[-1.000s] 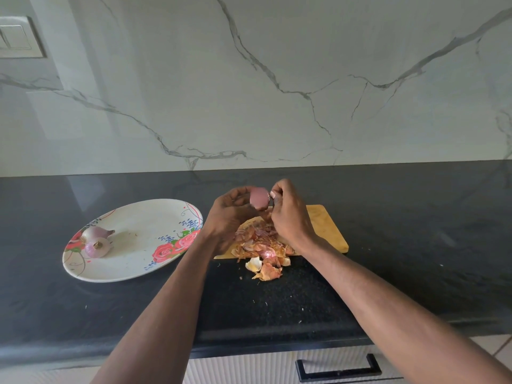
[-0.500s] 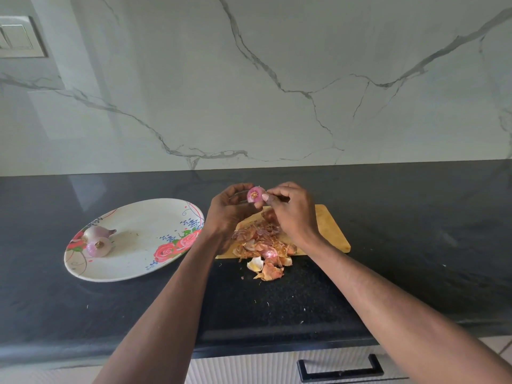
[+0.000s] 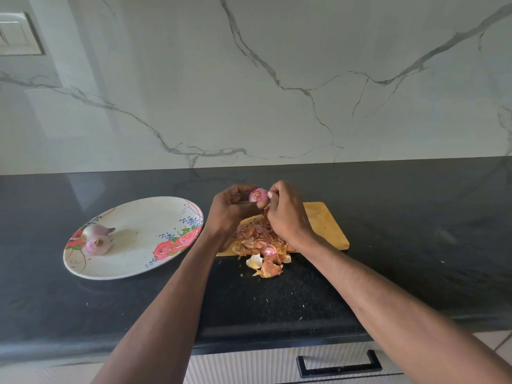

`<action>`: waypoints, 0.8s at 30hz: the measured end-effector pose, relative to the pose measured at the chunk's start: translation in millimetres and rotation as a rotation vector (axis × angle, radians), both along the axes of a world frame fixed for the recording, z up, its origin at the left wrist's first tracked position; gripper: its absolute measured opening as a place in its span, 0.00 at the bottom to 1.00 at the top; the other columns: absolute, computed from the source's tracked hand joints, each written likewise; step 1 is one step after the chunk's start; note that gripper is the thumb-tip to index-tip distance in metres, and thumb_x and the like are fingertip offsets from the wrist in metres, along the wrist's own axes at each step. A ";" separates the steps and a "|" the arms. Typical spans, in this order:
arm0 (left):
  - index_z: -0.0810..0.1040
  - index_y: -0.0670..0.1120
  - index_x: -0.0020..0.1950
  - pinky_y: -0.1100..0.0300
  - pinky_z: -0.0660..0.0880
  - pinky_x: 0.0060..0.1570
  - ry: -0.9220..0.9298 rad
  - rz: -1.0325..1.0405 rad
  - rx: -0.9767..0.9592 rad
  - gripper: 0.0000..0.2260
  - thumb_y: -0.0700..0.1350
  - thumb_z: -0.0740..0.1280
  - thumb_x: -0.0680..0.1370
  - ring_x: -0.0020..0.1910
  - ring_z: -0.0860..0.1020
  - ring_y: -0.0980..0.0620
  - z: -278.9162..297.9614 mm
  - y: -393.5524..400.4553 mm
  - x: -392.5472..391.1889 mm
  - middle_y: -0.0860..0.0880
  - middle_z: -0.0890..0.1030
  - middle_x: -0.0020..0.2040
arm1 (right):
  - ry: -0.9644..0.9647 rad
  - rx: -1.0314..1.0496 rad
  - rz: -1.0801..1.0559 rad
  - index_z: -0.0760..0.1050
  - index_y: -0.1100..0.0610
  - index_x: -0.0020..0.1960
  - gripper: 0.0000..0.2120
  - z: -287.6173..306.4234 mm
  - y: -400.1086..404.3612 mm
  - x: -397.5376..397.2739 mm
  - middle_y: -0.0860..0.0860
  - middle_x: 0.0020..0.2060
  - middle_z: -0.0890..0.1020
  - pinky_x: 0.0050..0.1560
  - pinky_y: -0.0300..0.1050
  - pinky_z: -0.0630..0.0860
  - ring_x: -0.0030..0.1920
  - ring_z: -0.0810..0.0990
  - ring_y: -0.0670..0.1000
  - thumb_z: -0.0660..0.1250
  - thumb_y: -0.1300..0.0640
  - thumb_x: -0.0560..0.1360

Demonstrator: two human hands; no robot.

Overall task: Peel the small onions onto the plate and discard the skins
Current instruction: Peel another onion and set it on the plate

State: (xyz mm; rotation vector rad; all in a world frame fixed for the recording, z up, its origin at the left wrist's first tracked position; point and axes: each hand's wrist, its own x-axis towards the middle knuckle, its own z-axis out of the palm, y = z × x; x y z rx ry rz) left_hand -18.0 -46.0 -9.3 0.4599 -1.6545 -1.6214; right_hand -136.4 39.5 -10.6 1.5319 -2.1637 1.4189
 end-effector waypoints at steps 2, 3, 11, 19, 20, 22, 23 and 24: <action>0.79 0.36 0.61 0.49 0.82 0.55 0.012 -0.037 0.059 0.17 0.35 0.75 0.73 0.54 0.84 0.40 1.3 1.3 -0.1 0.39 0.84 0.55 | -0.069 0.013 0.004 0.70 0.61 0.54 0.02 2.2 1.3 -0.6 0.54 0.49 0.74 0.36 0.35 0.69 0.46 0.73 0.49 0.59 0.63 0.83; 0.79 0.36 0.61 0.51 0.82 0.54 0.027 -0.059 0.096 0.16 0.34 0.74 0.74 0.53 0.84 0.40 2.2 2.3 -0.1 0.39 0.84 0.55 | -0.101 0.016 0.004 0.70 0.60 0.54 0.02 2.5 1.3 -1.4 0.53 0.49 0.74 0.36 0.34 0.67 0.46 0.72 0.48 0.59 0.62 0.83; 0.80 0.36 0.60 0.58 0.79 0.43 0.117 -0.109 0.269 0.11 0.36 0.61 0.82 0.43 0.81 0.48 4.0 -5.7 1.4 0.40 0.82 0.49 | -0.238 -0.093 0.088 0.74 0.56 0.53 0.04 8.6 6.1 -8.6 0.49 0.47 0.77 0.42 0.26 0.71 0.46 0.75 0.43 0.64 0.64 0.81; 0.80 0.39 0.52 0.60 0.72 0.31 0.097 -0.138 0.312 0.09 0.40 0.60 0.82 0.35 0.74 0.51 5.9 -6.5 4.5 0.43 0.78 0.42 | -0.187 -0.121 0.290 0.84 0.53 0.54 0.11 15.4 7.9 -10.8 0.42 0.49 0.81 0.53 0.35 0.78 0.52 0.81 0.44 0.75 0.62 0.74; 0.79 0.40 0.51 0.61 0.72 0.30 0.088 -0.135 0.321 0.08 0.40 0.61 0.81 0.35 0.73 0.51 6.2 -7.3 4.8 0.43 0.77 0.42 | -0.182 -0.117 0.305 0.84 0.52 0.53 0.10 15.8 7.9 -10.1 0.42 0.48 0.81 0.52 0.36 0.78 0.51 0.81 0.44 0.75 0.62 0.73; 0.80 0.40 0.50 0.62 0.71 0.29 0.072 -0.116 0.344 0.07 0.40 0.63 0.81 0.34 0.73 0.52 6.0 -8.4 5.3 0.44 0.78 0.42 | -0.172 -0.107 0.317 0.84 0.52 0.50 0.09 14.8 7.2 -8.5 0.42 0.46 0.81 0.50 0.36 0.78 0.48 0.81 0.43 0.76 0.63 0.72; 0.81 0.40 0.50 0.62 0.71 0.28 0.061 -0.103 0.354 0.07 0.41 0.64 0.81 0.34 0.74 0.52 5.9 -8.4 5.4 0.44 0.78 0.42 | -0.157 -0.109 0.312 0.84 0.54 0.48 0.07 13.9 7.1 -8.2 0.42 0.45 0.81 0.48 0.35 0.77 0.47 0.80 0.41 0.76 0.63 0.72; 0.81 0.40 0.49 0.62 0.71 0.28 0.051 -0.094 0.359 0.07 0.41 0.65 0.81 0.33 0.74 0.52 6.3 -7.9 5.4 0.44 0.79 0.42 | -0.137 -0.116 0.305 0.84 0.55 0.47 0.05 12.9 7.3 -7.8 0.43 0.44 0.80 0.46 0.32 0.75 0.45 0.79 0.39 0.75 0.63 0.73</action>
